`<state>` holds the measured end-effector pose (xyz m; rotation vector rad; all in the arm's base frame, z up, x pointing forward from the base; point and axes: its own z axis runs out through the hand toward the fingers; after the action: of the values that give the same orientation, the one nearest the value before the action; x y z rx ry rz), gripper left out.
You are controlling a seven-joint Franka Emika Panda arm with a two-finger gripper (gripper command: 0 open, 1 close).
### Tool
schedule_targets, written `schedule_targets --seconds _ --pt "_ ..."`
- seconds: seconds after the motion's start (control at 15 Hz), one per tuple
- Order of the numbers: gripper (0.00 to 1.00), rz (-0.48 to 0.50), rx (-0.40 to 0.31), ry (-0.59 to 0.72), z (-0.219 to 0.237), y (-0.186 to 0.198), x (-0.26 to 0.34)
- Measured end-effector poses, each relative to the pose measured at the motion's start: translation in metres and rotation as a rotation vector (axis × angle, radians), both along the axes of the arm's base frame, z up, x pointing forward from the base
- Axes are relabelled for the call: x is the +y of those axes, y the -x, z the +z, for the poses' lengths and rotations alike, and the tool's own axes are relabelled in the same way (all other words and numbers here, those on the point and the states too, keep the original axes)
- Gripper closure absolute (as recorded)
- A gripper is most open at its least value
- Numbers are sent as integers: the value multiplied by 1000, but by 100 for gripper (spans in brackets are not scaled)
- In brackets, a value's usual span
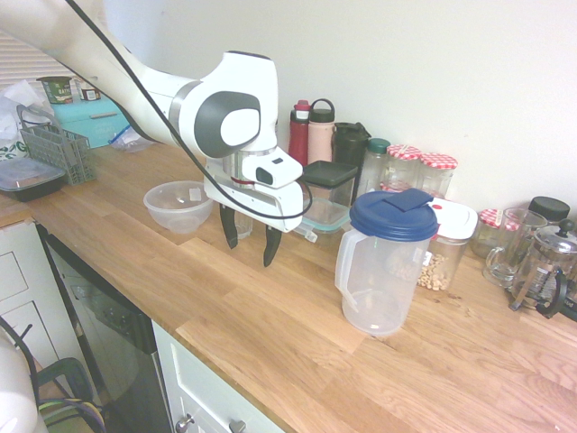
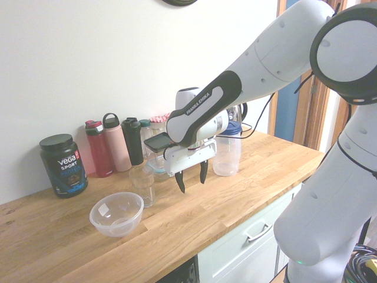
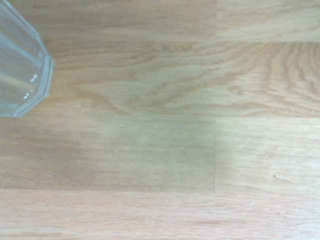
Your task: Pour me some water
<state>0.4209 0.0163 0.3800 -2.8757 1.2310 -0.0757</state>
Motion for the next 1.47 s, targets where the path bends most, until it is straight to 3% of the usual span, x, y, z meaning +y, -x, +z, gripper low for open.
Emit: schedule_targets --seconds 0.27,0.47,0.67,0.87,1.13,1.47 --pt "0 -10 -14 10 16 -3 -8" --pt "0 -52 -48 6 89 11 -26" --pt "0 -84 -102 -5 162 53 -53" --pt "0 -137 -174 17 203 89 -95" --pt "0 -253 -298 43 207 101 -144" --pt "0 -279 -386 76 142 98 -164"
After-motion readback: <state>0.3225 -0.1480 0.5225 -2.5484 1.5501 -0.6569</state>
